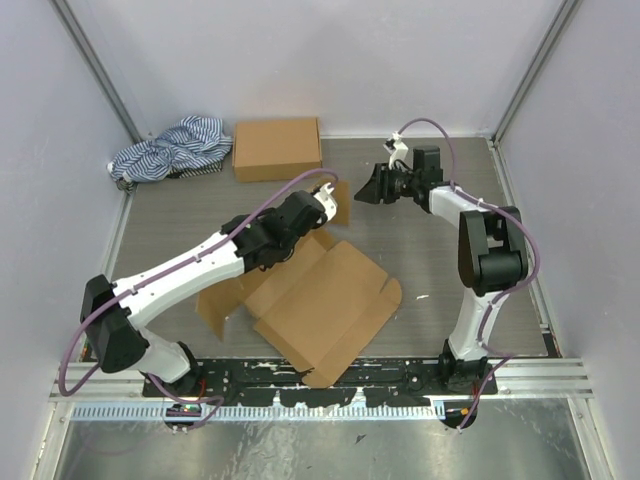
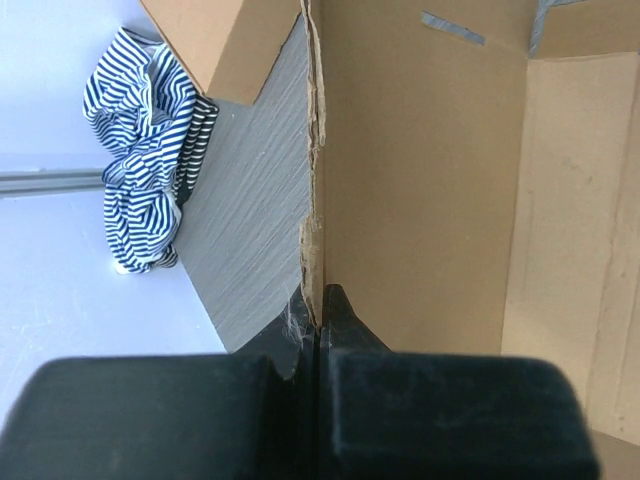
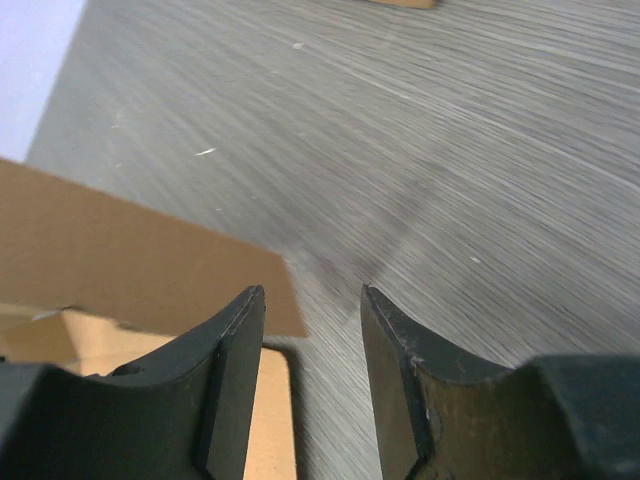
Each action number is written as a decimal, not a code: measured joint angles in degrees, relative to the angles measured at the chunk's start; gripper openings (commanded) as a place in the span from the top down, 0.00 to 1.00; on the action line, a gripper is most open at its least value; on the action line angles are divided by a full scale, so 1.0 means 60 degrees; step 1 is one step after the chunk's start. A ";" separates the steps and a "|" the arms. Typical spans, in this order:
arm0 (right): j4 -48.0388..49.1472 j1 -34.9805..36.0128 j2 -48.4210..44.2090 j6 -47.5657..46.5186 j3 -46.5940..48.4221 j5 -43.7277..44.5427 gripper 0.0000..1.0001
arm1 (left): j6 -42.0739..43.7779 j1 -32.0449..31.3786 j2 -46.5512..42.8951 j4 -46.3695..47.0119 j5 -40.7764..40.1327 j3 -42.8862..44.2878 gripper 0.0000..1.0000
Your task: Fold the paper box
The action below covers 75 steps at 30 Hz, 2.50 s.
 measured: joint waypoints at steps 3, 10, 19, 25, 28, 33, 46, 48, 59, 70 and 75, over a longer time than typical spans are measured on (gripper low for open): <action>0.0703 0.0000 0.0372 0.0033 0.0000 -0.1209 0.50 | 0.0051 0.0000 0.0062 0.0168 -0.0022 -0.0084 1.00; 0.1566 0.0047 0.1147 0.0040 0.0852 -0.2586 0.50 | 0.0113 0.0000 0.0415 0.0404 -0.0047 -0.0106 1.00; 0.1872 0.0102 0.2674 -0.0033 0.2044 -0.3096 0.50 | 0.0153 0.0011 0.1260 0.0641 -0.0761 -0.0098 1.00; 0.1432 0.0178 0.2973 -0.0444 0.2218 -0.3490 0.50 | 0.0157 0.0011 0.1472 0.0692 -0.1053 -0.0098 1.00; 0.1144 0.0200 0.2973 -0.0780 0.2357 -0.3829 0.50 | 0.0153 0.0007 0.1472 0.0692 -0.1053 -0.0098 1.00; 0.0492 0.0233 0.2969 -0.1610 0.2364 -0.4419 0.50 | 0.0138 0.0007 0.1472 0.0692 -0.1038 -0.0098 1.00; -0.5646 0.0222 0.3038 -0.7402 0.3428 -0.6524 0.49 | 0.0084 0.0011 0.1435 0.0692 -0.0750 -0.0095 1.00; -0.8287 0.0222 0.3446 -0.9981 0.4488 -0.6863 0.49 | 0.0058 0.0007 0.1435 0.0692 -0.0670 -0.0084 1.00; -1.3376 0.0215 0.4495 -1.4859 0.5264 -0.7417 0.49 | 0.0018 -0.0146 0.1435 0.0692 -0.0550 -0.0076 1.00; -1.3865 0.0142 0.4430 -1.5289 0.5009 -0.7450 0.41 | 0.0127 -0.0597 0.1443 0.0878 -0.0652 -0.0084 1.00; -1.3886 -0.0313 0.4076 -1.5085 0.4983 -0.7464 0.39 | 0.0153 -0.0725 0.1483 0.0907 -0.0980 -0.0098 1.00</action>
